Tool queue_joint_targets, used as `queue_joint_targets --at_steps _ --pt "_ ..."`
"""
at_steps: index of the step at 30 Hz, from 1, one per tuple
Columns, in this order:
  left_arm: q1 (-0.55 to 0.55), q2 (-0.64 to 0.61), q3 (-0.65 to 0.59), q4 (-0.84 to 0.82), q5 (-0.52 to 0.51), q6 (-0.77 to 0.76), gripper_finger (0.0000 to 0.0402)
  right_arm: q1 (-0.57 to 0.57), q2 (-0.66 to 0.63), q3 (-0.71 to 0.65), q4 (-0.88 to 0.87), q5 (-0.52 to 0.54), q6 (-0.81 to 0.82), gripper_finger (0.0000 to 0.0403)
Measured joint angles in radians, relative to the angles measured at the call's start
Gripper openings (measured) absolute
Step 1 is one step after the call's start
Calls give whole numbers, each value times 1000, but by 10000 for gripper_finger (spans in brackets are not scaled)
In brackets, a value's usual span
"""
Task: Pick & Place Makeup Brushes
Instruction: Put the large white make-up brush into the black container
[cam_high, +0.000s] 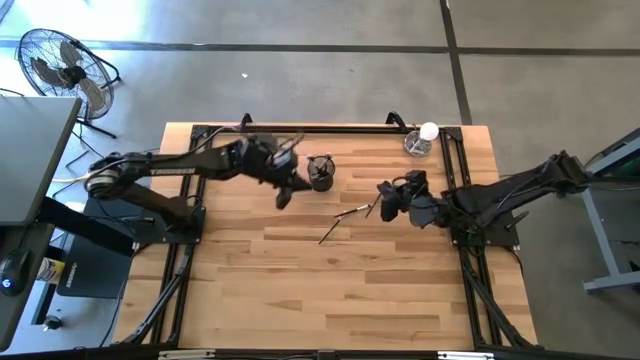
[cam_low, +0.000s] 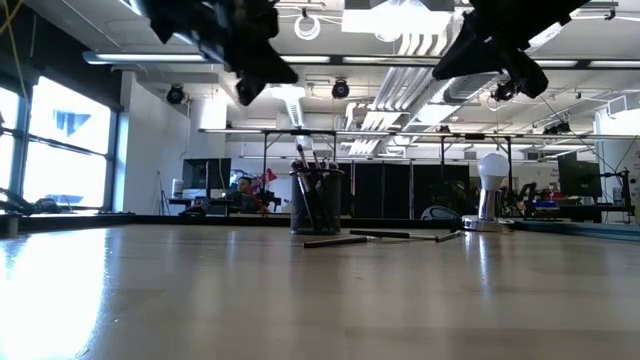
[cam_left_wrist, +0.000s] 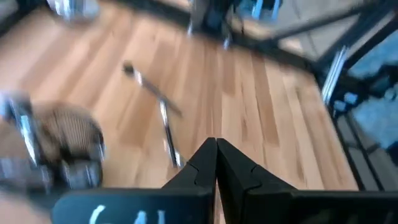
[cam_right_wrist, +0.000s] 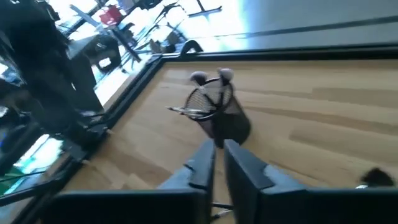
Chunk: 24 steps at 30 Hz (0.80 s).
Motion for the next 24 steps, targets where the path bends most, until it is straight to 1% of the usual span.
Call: queue_joint_targets --at_steps 2,4,7,9,13,16,18,21,24 --pt "-23 -49 -56 -13 -34 -8 1 -21 19 0 63 -36 -39 8" --pt "-40 -110 -123 -5 -65 -30 1 -48 59 10 128 -62 -58 11" --pt "-45 -205 -214 -11 -75 -62 1 -98 160 85 124 -111 -81 3" --pt "-45 -261 -262 -9 -71 -79 0 -135 239 159 69 -151 -91 4" --pt "-45 -348 -330 -22 -70 -95 0 -210 396 352 -201 -184 -37 2" --pt "-45 -388 -339 -75 -70 -110 0 -273 489 483 -451 -201 126 3" --pt "-45 -396 -339 -107 -70 -110 0 -324 537 546 -599 -247 229 2" --pt "-45 -397 -339 -131 -69 -102 0 -405 594 595 -770 -347 289 4" --pt "-45 -398 -339 -144 -55 -85 0 -476 629 585 -846 -422 364 20"
